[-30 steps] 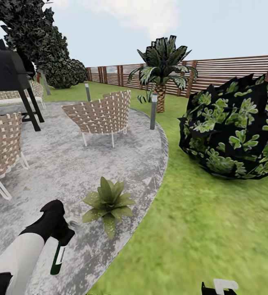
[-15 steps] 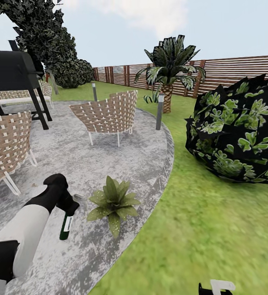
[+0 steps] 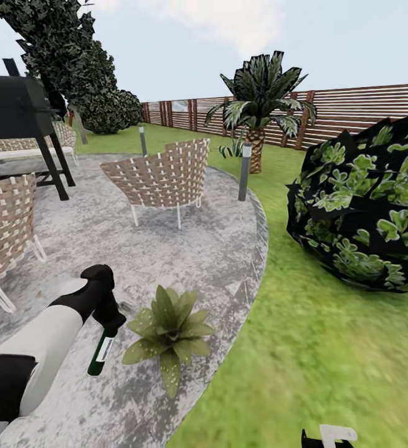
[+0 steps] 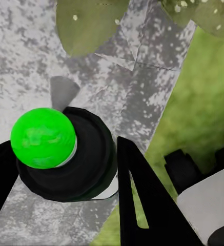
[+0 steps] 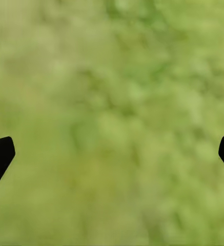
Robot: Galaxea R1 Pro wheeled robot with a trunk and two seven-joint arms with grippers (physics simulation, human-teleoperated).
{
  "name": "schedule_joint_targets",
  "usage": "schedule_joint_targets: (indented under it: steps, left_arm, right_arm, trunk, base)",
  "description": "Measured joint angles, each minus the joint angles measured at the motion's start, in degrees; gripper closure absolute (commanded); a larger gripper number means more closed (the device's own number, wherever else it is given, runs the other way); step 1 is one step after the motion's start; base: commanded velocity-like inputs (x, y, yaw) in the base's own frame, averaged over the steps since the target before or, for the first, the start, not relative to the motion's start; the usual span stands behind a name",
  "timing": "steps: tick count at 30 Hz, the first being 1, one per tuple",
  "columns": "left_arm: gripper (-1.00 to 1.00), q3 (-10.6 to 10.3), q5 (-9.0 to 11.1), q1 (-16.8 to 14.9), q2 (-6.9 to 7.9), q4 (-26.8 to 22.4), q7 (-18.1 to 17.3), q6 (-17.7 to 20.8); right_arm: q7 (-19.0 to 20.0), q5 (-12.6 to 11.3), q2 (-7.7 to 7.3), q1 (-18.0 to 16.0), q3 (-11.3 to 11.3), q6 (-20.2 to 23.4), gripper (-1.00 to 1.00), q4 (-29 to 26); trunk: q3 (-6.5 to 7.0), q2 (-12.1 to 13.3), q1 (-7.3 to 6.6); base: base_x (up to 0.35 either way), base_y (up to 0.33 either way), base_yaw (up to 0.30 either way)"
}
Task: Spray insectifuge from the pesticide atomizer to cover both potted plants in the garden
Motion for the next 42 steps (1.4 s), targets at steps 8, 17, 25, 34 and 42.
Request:
schedule_joint_targets:
  steps: [8,17,25,34,42]
  left_arm:
    - [1.00,-0.1,0.0,0.1,-0.03,0.1,0.0,0.0]
    - [1.00,-0.2,0.0,0.2,-0.40,0.3,0.0,0.0]
    - [1.00,-3.5,-0.2,0.1,-0.05,2.9,-7.2,-0.1]
    - [1.00,-4.5,-0.6,0.1,0.18,2.6,-7.2,-4.5]
    - [1.00,-4.4,-0.5,0.0,-0.07,2.6,-7.2,-4.4]
  right_arm:
    - [0.0,0.0,-0.01,0.0,0.0,0.0,-1.00,0.0]
    - [-0.2,-0.2,0.09,0.0,0.0,0.0,-1.00,0.0]
    - [-0.2,0.1,-0.18,0.0,0.0,0.0,-1.00,0.0]
    - [-0.3,0.0,0.17,0.0,0.0,-0.1,-1.00,0.0]
    - [-0.3,0.0,0.17,0.0,0.0,-0.1,-1.00,0.0]
  trunk:
    - [0.00,0.0,0.00]
    - [0.00,0.0,0.02]
    - [0.00,0.0,0.03]
    - [0.00,0.0,0.03]
    - [0.00,0.0,0.03]
  base:
    - [0.301,-0.136,0.000]
    - [0.247,-0.162,0.130]
    - [0.007,-0.073,0.002]
    - [0.000,0.000,0.135]
    - [0.000,0.000,0.279]
